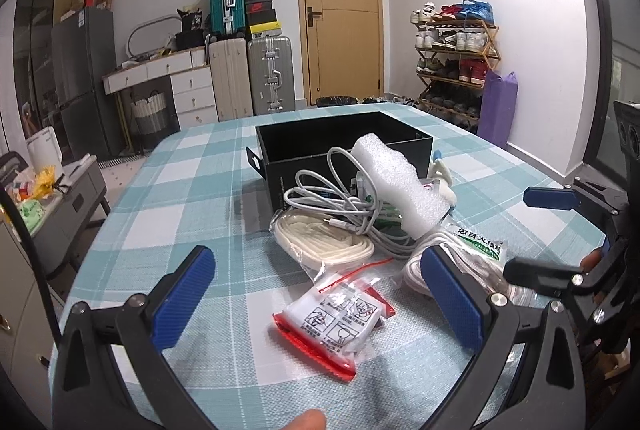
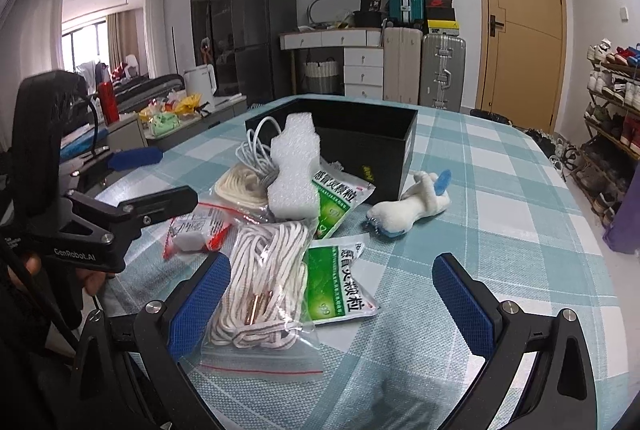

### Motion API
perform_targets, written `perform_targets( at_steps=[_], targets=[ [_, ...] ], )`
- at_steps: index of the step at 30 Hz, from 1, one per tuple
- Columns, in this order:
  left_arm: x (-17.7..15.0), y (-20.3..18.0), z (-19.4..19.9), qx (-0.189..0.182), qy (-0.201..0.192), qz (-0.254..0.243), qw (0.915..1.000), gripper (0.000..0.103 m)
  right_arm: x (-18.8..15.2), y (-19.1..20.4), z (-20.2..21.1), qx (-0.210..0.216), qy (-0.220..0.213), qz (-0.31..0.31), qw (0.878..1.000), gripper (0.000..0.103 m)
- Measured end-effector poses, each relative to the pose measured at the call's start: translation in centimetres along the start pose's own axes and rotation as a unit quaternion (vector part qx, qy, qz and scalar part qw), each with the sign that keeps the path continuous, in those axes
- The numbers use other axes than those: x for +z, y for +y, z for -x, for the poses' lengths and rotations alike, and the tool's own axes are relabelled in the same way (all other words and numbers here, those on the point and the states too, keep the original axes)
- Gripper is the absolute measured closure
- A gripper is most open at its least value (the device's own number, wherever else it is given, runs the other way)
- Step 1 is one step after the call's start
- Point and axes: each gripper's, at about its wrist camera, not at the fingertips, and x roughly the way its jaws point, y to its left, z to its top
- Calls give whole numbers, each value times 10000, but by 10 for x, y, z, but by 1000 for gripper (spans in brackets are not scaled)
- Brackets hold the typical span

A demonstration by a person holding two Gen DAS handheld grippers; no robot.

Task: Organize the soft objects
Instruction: 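Reach the left tool to the red-edged packet while the right tool reaches the bagged rope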

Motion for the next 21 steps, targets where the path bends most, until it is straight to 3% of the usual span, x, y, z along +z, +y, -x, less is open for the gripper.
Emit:
perform_targets(
  at_steps=[8, 12, 21],
  targets=[
    [-4, 15, -9, -120, 397, 121, 9991, 0, -1, 19, -11, 139, 239, 230, 9994, 1],
    [-8, 19, -14, -334, 632, 209, 9972, 0, -2, 27, -15, 223, 320, 301, 9988, 8],
    [-15, 13, -20, -286, 819, -42, 9962, 1, -5, 45, -22, 292, 457, 453, 9975, 17]
  ],
)
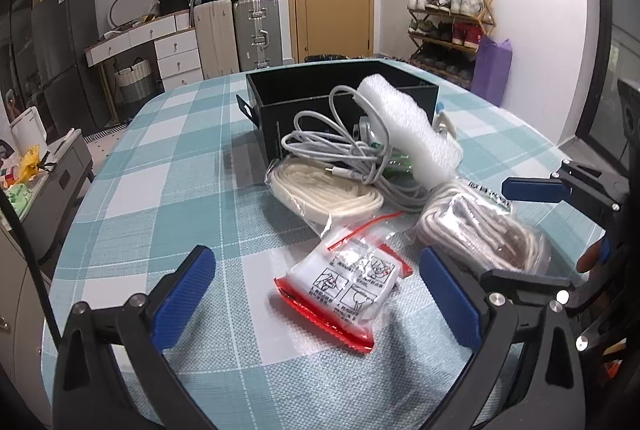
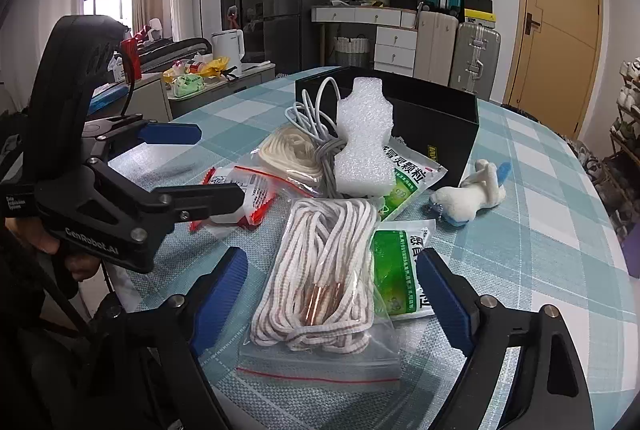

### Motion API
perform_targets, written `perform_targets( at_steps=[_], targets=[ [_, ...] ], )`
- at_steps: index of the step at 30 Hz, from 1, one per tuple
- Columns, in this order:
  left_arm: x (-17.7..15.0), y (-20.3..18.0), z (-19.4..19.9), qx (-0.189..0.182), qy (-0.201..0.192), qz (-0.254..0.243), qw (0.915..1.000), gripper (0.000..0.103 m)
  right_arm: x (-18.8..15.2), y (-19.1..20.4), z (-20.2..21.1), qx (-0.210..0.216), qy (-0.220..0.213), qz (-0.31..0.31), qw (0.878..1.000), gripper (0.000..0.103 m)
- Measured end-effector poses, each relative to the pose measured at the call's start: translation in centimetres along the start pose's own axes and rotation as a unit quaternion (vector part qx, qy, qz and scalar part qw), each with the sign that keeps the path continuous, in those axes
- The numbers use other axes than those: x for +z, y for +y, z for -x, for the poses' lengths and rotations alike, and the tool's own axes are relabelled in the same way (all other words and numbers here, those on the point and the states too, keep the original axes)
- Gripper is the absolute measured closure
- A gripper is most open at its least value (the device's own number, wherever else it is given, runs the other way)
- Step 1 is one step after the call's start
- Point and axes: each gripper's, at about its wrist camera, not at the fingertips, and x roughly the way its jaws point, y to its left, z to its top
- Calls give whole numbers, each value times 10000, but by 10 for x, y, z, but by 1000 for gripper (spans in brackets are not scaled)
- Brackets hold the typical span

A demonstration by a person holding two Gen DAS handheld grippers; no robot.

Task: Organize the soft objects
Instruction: 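Reach the left tool to the red-edged packet while the right tool reaches the bagged rope, then grasp the red-edged packet with the left tool while the right tool grasps the bagged rope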

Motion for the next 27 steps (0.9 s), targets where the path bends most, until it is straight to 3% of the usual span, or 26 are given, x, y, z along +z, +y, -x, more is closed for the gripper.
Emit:
perform_targets(
  at_steps=[12, 17, 21, 27],
  targets=[
    [-4, -5, -5, -152, 182, -183, 9995, 25, 3, 10, -8, -80, 65, 170, 9998, 29],
    [-5, -8, -6, -257, 269, -238, 9990, 34, -2, 8, -8, 53, 190, 136, 9997, 43],
    [-5, -9, -5, -356, 295, -233, 9987, 45, -2, 5, -7, 68, 196, 132, 9997, 45],
    [-7, -16, -1, -414, 301, -359, 9980, 53, -2, 2, -5, 109, 183, 135, 9997, 56]
  ],
)
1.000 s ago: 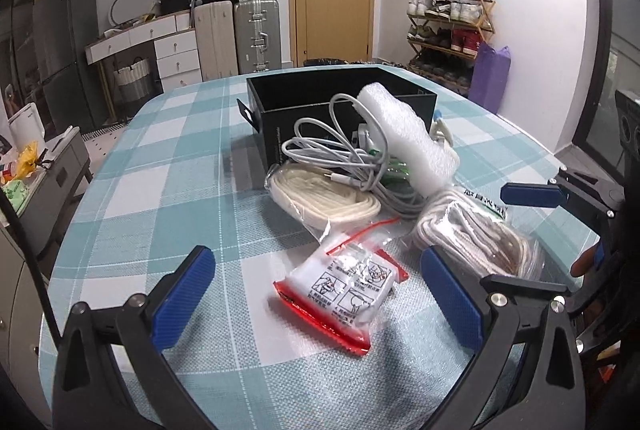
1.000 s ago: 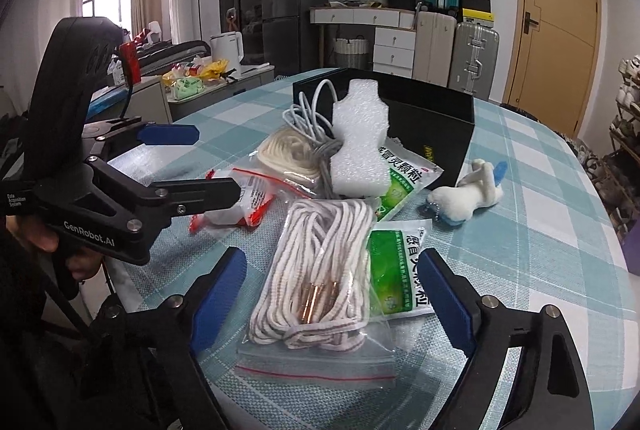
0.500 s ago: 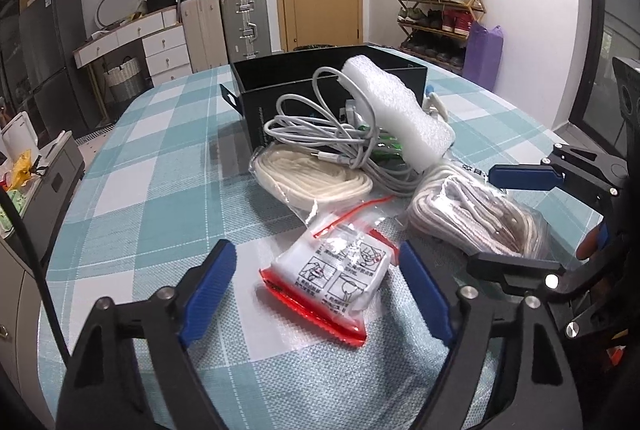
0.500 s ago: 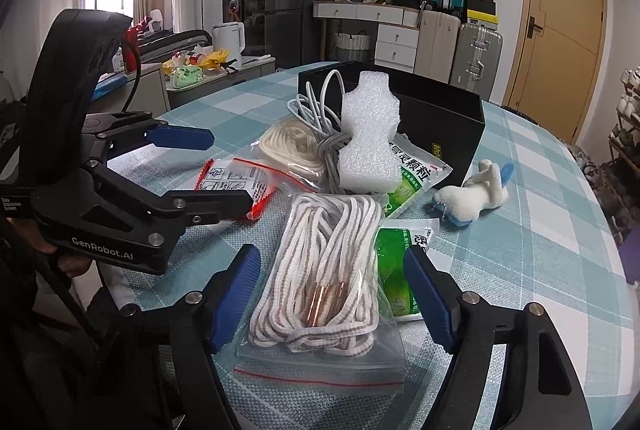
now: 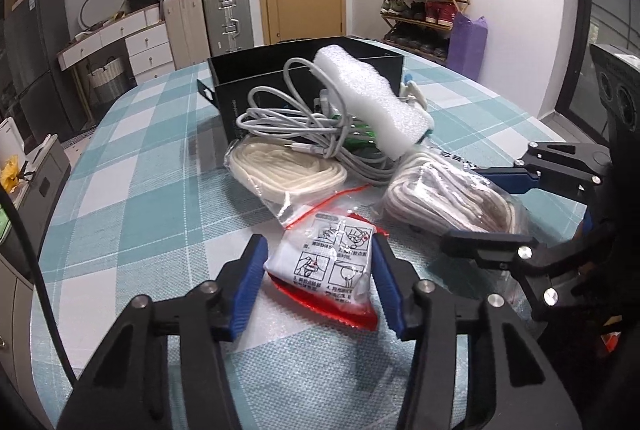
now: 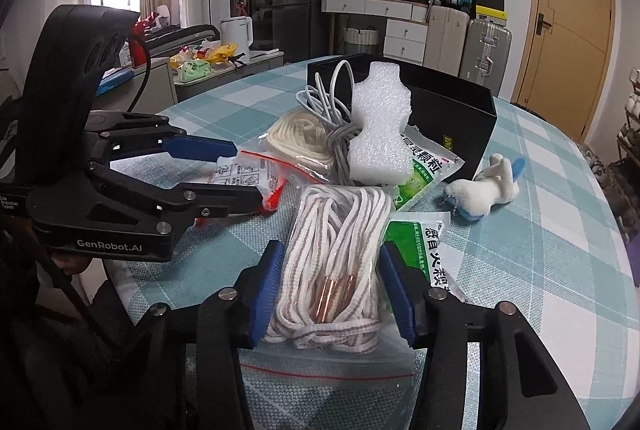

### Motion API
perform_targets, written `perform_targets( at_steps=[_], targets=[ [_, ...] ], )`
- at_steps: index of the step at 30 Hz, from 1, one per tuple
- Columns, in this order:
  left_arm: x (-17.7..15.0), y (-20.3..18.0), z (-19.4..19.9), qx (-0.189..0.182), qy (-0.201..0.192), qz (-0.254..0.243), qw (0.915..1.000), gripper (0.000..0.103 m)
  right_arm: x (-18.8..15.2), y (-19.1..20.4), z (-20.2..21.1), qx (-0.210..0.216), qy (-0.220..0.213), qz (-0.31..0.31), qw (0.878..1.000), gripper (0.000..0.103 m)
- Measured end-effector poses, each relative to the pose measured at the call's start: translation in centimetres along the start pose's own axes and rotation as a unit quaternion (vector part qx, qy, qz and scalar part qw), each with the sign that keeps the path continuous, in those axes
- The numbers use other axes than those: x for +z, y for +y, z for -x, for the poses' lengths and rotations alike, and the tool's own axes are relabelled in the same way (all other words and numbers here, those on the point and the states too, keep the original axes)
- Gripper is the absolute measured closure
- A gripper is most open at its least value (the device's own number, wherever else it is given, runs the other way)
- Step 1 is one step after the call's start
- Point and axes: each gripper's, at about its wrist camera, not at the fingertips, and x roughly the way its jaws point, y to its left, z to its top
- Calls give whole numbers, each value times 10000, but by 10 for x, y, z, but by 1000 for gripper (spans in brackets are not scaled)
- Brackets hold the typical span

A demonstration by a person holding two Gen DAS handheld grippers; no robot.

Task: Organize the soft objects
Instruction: 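Grasp the red-edged packet with the left tool while the right tool grasps the bagged rope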

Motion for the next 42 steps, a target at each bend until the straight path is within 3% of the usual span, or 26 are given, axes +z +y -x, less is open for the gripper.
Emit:
perform_targets(
  at_steps=[5, 16, 23, 30, 42],
  targets=[
    [-1, -1, 4, -83, -10, -46, 10000, 56, -1, -3, 5, 41, -49, -34, 10000, 61],
    [-1, -6, 14, -265, -143, -25, 9995, 57, -7, -11, 20, 120, -191, -123, 9997, 63],
    [7, 2, 26, -417, -387, 148, 9983, 57, -5, -21, 42, 300, -682, -346, 9966, 63],
    [18, 10, 42, -355, -715, 297, 9964, 57, -2, -26, 57, 221, -1097, -459, 9927, 63],
    [42, 29, 53, -83, -1099, 549, 9924, 57, 21, -37, 67, 1, -1406, -524, 9887, 63]
  ],
)
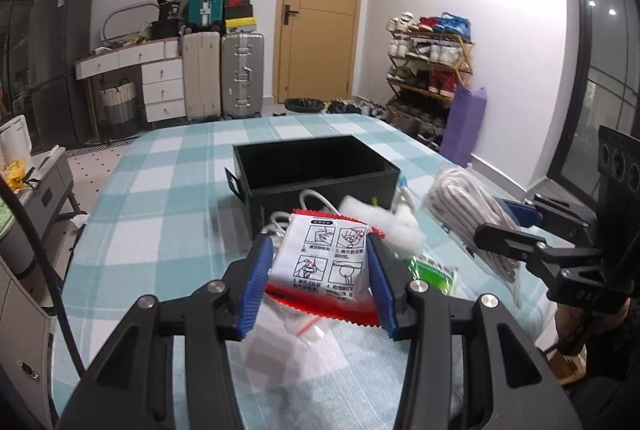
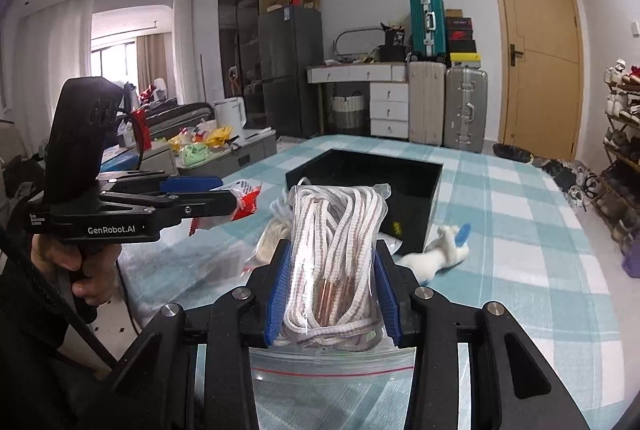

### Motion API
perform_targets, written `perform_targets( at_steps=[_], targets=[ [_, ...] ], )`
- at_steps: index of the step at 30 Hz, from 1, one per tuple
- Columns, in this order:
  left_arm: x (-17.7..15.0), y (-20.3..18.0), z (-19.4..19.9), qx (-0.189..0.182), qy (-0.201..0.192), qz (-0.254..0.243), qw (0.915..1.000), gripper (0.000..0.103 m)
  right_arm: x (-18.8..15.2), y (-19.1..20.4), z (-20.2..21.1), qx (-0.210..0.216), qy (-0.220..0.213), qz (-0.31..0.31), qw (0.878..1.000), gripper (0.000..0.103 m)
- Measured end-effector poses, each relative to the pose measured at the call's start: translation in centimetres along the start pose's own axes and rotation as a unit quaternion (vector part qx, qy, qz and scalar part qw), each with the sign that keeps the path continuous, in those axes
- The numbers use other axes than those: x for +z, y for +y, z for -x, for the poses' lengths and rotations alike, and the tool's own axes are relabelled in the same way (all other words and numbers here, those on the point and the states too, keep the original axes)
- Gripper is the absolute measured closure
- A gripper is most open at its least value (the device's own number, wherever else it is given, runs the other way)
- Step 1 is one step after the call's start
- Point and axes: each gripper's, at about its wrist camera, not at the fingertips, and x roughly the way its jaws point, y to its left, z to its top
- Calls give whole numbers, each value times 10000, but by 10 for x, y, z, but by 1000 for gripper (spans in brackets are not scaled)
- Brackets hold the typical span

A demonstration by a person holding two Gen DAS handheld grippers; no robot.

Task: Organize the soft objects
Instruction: 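Grasp the red-edged packet with the left tool while the right tool grasps the bagged rope, then carry both items into the black box and open both tools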

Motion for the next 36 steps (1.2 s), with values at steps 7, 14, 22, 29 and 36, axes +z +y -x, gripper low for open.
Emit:
perform_targets(
  at_steps=[7, 14, 22, 29, 36],
  targets=[
    [16, 11, -5, 232, -221, 162, 9994, 57, 17, -11, 0, -78, -208, -189, 9996, 63],
    [33, 18, -10, 384, -375, 288, 9981, 57, 35, -23, -4, -39, -328, -445, 9985, 63],
    [51, 21, -22, 441, -465, 326, 9974, 57, 58, -27, -15, -62, -367, -436, 9984, 63],
    [62, 18, -37, 417, -456, 319, 9976, 57, 69, -26, -28, -25, -306, -483, 9984, 63],
    [68, 22, -59, 490, -332, 406, 9974, 57, 79, -35, -47, -30, -194, -547, 9983, 63]
  ],
)
